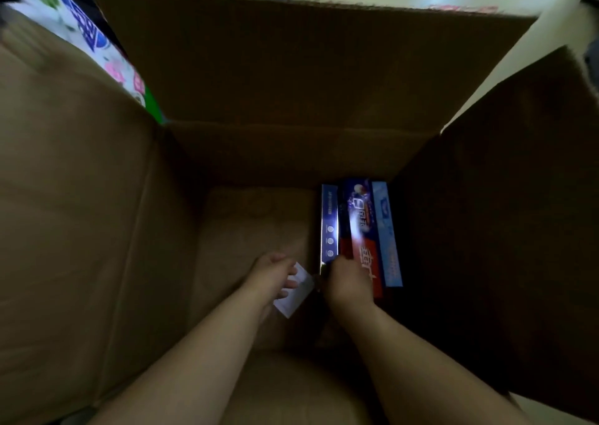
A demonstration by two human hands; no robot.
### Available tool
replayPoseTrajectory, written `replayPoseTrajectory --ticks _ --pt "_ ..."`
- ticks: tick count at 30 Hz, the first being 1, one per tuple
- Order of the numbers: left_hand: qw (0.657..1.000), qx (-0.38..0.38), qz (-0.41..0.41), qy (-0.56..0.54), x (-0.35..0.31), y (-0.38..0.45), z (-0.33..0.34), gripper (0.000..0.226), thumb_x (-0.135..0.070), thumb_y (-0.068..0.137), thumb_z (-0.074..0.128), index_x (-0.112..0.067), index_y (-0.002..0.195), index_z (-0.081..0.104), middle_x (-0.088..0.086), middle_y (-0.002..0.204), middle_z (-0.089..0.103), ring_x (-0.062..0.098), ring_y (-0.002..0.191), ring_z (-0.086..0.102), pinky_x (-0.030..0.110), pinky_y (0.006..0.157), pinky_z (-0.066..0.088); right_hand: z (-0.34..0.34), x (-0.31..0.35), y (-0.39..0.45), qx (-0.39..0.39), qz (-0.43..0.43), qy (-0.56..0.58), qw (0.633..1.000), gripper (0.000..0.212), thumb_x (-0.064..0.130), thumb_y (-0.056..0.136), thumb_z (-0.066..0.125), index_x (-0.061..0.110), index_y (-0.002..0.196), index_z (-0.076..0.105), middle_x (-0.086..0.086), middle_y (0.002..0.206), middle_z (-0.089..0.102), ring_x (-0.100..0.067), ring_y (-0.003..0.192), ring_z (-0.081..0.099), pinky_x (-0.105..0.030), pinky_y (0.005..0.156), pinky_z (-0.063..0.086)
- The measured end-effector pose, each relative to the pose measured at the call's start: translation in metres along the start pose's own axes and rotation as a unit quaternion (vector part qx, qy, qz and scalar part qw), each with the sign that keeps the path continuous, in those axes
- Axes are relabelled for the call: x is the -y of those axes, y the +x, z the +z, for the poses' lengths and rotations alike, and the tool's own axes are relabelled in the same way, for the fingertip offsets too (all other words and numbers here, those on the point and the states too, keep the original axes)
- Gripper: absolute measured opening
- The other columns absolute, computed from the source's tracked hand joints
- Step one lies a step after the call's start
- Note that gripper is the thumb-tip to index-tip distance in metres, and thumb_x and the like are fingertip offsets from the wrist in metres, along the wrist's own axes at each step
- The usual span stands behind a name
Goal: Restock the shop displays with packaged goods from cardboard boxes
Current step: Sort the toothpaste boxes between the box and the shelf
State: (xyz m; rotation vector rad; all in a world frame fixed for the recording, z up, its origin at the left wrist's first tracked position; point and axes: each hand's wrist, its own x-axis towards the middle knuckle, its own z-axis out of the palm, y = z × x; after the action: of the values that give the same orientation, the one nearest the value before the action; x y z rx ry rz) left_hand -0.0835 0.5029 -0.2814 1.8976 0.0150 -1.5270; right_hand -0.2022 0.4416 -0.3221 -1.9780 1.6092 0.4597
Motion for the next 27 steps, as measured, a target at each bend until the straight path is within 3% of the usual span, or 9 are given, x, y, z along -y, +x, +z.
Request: replayPoseTrajectory --ticks 6,9,12,14,17,20,24,26,27 --pt "0.999 -0.010 0.009 -0.042 0.004 -0.005 -0.022 0.013 -0.016 0.099 0.045 -0.013 0.110 0.050 0.008 0.094 0.061 0.017 0.068 0.055 0.023 0.055 0.040 0.002 0.003 0.005 0.027 0.035 0.019 0.999 0.026 0.031 0.088 0.065 0.015 0.108 0.061 -0.003 0.108 0.064 -0.020 0.097 0.062 -0.030 0.079 0.049" --pt "0.998 -0.014 0.019 -0.053 0.001 -0.009 -0.026 0.012 -0.014 0.098 0.046 -0.012 0.108 0.052 0.005 0.089 0.061 0.015 0.066 0.055 0.023 0.055 0.040 -0.007 0.000 0.002 0.081 0.072 0.190 0.976 0.034 0.035 0.084 0.068 0.016 0.110 0.059 -0.001 0.105 0.062 -0.018 0.098 0.061 -0.031 0.084 0.049" --pt "0.999 -0.004 0.033 -0.043 -0.005 -0.020 -0.028 0.022 -0.015 0.096 0.051 -0.011 0.117 0.056 0.003 0.091 0.063 0.014 0.070 0.056 0.021 0.055 0.041 -0.029 0.000 -0.016 0.179 0.057 0.314 0.931 0.037 0.037 0.082 0.071 0.022 0.113 0.059 0.004 0.100 0.065 -0.011 0.089 0.065 -0.027 0.073 0.053" --pt "0.999 0.011 0.045 -0.013 -0.012 -0.031 -0.031 0.028 -0.021 0.094 0.055 -0.013 0.121 0.056 0.001 0.099 0.062 0.013 0.081 0.057 0.023 0.060 0.043 -0.042 -0.001 -0.031 0.226 0.028 0.334 0.915 0.035 0.042 0.079 0.071 0.024 0.109 0.062 0.003 0.100 0.069 -0.009 0.086 0.069 -0.025 0.071 0.055" --pt "0.998 0.049 0.049 -0.010 -0.024 -0.054 -0.037 0.025 -0.029 0.092 0.059 -0.019 0.114 0.055 -0.004 0.101 0.061 0.008 0.089 0.057 0.023 0.070 0.046 -0.059 -0.001 -0.051 0.272 -0.029 0.385 0.882 0.027 0.033 0.083 0.069 0.022 0.108 0.066 0.004 0.101 0.073 -0.008 0.091 0.070 -0.029 0.084 0.055" --pt "0.994 0.100 0.044 -0.033 -0.029 -0.072 -0.044 0.024 -0.027 0.089 0.062 -0.016 0.110 0.059 0.002 0.104 0.069 0.015 0.097 0.066 0.034 0.088 0.052 -0.072 0.001 -0.066 0.302 -0.066 0.407 0.859 0.032 0.029 0.084 0.068 0.023 0.115 0.064 0.006 0.106 0.072 -0.009 0.097 0.069 -0.029 0.087 0.055" --pt "0.992 0.099 0.040 -0.067 -0.026 -0.089 -0.054 0.031 -0.021 0.086 0.062 -0.014 0.117 0.061 0.007 0.107 0.072 0.022 0.101 0.068 0.046 0.097 0.049 -0.083 0.003 -0.084 0.253 -0.081 0.394 0.880 0.022 0.037 0.087 0.062 0.041 0.108 0.060 0.018 0.100 0.067 0.000 0.095 0.064 -0.021 0.084 0.052" --pt "0.992 0.079 0.038 -0.087 -0.023 -0.097 -0.061 0.034 -0.019 0.085 0.062 -0.014 0.119 0.058 0.010 0.112 0.069 0.025 0.103 0.066 0.047 0.096 0.049 -0.079 -0.006 -0.078 0.134 -0.054 0.349 0.926 0.033 0.041 0.087 0.061 0.043 0.119 0.050 0.022 0.109 0.055 0.000 0.103 0.054 -0.026 0.090 0.049" --pt "0.991 0.073 0.040 -0.102 -0.022 -0.102 -0.065 0.037 -0.019 0.083 0.062 -0.014 0.120 0.057 0.011 0.113 0.068 0.026 0.103 0.066 0.047 0.093 0.050 -0.077 -0.013 -0.071 0.060 -0.031 0.307 0.949 0.043 0.040 0.088 0.061 0.037 0.128 0.046 0.016 0.120 0.052 -0.006 0.111 0.053 -0.032 0.093 0.050"
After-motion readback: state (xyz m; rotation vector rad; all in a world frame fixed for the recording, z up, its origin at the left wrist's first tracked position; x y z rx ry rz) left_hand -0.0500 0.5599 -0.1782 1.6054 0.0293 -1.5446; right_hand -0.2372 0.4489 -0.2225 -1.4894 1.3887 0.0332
